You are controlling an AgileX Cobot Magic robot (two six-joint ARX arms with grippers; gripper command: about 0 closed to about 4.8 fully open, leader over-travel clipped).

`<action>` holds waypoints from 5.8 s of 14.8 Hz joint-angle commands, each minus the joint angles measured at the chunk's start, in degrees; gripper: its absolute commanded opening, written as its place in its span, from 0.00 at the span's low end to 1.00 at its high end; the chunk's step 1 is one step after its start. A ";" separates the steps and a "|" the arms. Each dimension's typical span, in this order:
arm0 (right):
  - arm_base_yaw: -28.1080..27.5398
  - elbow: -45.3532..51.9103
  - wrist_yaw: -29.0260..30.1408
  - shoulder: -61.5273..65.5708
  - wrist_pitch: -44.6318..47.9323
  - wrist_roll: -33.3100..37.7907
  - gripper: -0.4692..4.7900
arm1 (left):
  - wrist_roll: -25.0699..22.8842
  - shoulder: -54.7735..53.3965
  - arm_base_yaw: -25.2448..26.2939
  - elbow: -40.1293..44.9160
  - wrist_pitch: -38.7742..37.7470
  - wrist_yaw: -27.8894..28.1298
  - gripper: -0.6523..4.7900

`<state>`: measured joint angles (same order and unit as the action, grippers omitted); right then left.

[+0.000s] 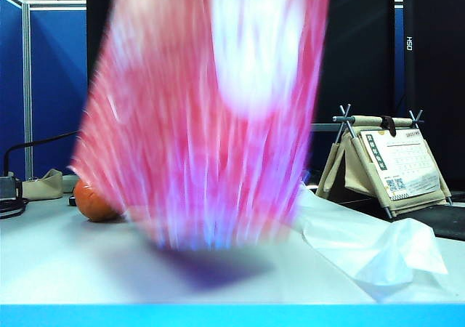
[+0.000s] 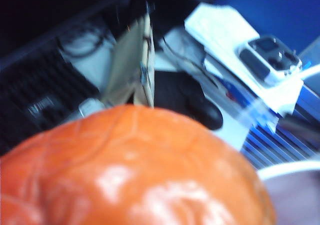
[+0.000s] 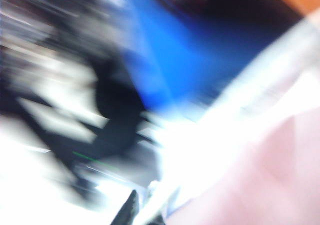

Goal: Open the paper bag and put two oranges into the paper bag.

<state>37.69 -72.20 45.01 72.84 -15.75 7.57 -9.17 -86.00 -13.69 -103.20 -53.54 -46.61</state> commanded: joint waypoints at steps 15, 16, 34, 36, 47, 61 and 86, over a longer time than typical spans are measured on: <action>5.88 -0.13 -31.41 0.87 -10.60 -27.28 0.08 | -0.33 -6.56 -0.37 -4.00 -12.70 -1.53 0.11; 5.86 -0.13 -31.41 0.90 -9.84 -26.77 0.08 | -0.31 -6.56 -0.37 -4.00 -12.72 -0.94 0.11; -2.89 -0.15 -39.95 -3.67 -4.72 -21.09 0.77 | 0.98 -1.73 -0.42 -4.11 -13.62 -5.42 0.11; -2.89 -0.15 -39.23 -1.75 -2.69 -21.29 0.48 | 4.15 -0.17 -3.72 -4.11 -13.73 -8.94 0.11; -5.84 -0.17 -34.23 -4.66 0.63 -13.09 0.08 | 12.68 -6.54 -23.30 -3.96 -5.07 1.25 0.11; -7.82 -0.17 -28.87 -9.27 0.59 -8.50 0.08 | 10.14 -6.62 -22.18 -4.00 -6.01 18.14 0.11; -7.82 -5.77 -22.64 -8.85 -4.48 -3.08 0.08 | 11.89 1.14 -21.51 -5.62 -6.69 17.40 0.11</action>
<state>29.85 -77.54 22.48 63.99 -21.10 4.84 1.93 -85.62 -35.24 -108.03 -61.71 -26.68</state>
